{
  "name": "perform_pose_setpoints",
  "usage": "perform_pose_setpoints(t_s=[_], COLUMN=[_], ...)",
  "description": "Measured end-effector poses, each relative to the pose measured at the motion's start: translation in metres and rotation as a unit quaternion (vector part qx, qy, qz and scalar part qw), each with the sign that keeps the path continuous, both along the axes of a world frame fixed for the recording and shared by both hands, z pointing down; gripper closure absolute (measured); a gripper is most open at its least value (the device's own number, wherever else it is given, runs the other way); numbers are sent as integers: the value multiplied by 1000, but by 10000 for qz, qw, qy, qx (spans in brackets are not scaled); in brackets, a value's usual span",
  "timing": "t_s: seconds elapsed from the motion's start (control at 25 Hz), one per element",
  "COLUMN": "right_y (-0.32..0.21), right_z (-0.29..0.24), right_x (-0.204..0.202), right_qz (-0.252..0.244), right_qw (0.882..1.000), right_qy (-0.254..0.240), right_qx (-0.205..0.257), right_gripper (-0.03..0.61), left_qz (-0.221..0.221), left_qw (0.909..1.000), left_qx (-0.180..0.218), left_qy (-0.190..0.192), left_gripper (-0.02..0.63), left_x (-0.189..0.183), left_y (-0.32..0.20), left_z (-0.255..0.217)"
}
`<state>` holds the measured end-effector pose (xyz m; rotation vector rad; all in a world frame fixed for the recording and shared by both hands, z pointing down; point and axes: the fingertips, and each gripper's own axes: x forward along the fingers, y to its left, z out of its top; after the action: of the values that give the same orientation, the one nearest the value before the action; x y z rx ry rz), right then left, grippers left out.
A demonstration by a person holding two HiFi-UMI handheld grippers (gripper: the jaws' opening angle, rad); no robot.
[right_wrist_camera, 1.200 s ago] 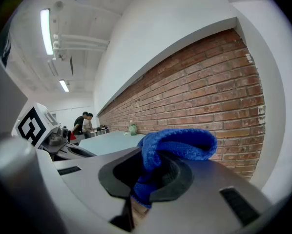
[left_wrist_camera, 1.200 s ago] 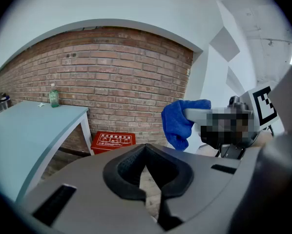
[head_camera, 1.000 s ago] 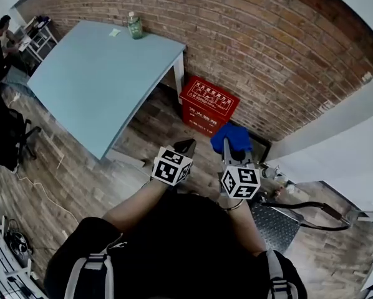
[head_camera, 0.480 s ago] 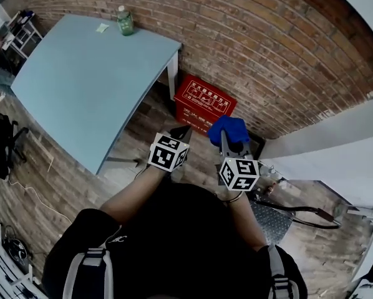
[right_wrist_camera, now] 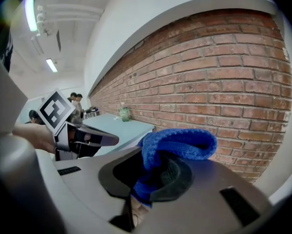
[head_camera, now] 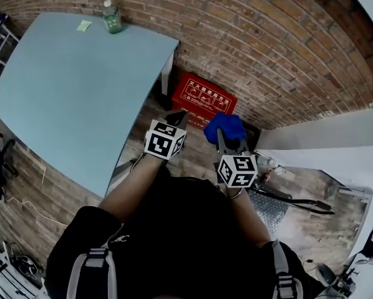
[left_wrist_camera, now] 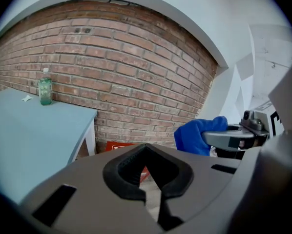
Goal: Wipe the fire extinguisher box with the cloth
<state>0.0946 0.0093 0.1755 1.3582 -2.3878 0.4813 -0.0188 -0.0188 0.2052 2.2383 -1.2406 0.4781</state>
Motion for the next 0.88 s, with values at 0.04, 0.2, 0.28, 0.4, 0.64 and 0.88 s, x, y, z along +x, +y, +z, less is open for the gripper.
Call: perform_pose_setpoints(t_s=[0.04, 0.2, 0.28, 0.4, 0.64, 0.88], right_y=[-2, -4, -9, -20, -57, -80], right_z=[7, 34, 44, 58, 103, 184], right_x=[-10, -59, -73, -79, -87, -105], right_qz=[-70, -302, -275, -170, -48, -380], right_qw=[9999, 9983, 9960, 9922, 9893, 9871], right_qy=[105, 30, -220, -347, -266, 129], right_qx=[-90, -506, -819, -1183, -1431, -1550], right_gripper=[532, 532, 532, 532, 532, 532], left_qz=[-5, 19, 31, 61, -110, -231], left_qw=[10000, 9993, 9987, 9984, 9954, 9927], left_qx=[-2, -311, -430, -518, -861, -1075], left_qy=[-15, 227, 286, 236, 398, 504], left_gripper=[616, 617, 617, 616, 617, 617], left_x=[-10, -40, -47, -49, -52, -49], left_y=[-6, -15, -18, -17, -26, -35], left_z=[6, 31, 41, 55, 97, 152])
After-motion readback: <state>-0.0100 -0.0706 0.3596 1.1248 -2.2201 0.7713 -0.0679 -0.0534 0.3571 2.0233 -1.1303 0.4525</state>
